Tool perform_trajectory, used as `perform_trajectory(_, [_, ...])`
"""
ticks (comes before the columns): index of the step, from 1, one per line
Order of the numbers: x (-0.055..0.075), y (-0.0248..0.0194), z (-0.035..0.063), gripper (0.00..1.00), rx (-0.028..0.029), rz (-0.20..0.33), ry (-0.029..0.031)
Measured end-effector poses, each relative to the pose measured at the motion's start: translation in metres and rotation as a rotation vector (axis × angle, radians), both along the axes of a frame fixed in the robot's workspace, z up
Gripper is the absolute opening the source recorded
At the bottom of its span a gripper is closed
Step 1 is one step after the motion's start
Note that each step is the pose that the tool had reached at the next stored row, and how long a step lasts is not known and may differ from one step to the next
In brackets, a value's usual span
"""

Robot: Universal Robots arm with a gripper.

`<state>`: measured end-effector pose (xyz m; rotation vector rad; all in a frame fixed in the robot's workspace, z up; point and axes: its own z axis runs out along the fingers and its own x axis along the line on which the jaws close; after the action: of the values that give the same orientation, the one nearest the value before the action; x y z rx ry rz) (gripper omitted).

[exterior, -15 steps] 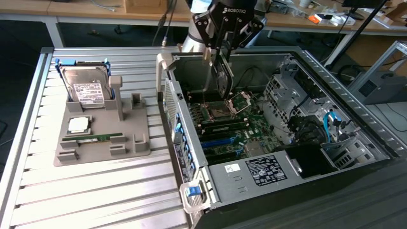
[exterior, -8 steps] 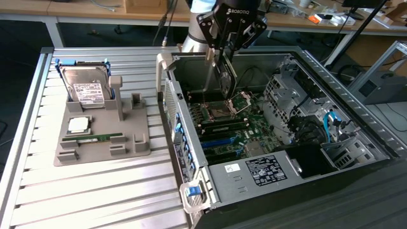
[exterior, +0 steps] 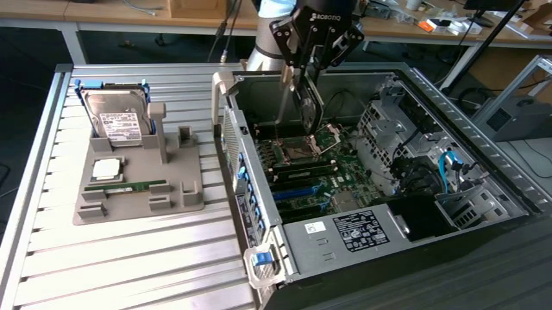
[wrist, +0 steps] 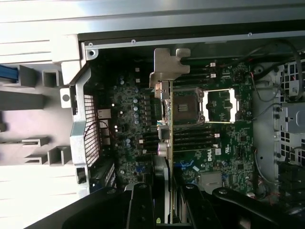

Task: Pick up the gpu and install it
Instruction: 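Pick up the gpu and move the gpu toward the slot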

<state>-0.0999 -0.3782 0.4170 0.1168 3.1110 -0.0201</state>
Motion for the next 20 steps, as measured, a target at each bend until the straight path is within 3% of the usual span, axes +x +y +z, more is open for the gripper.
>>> perform_trajectory(20, [0.0033, 0.0, -0.0064, 0.27, -0.0014, 0.0, 0.0001])
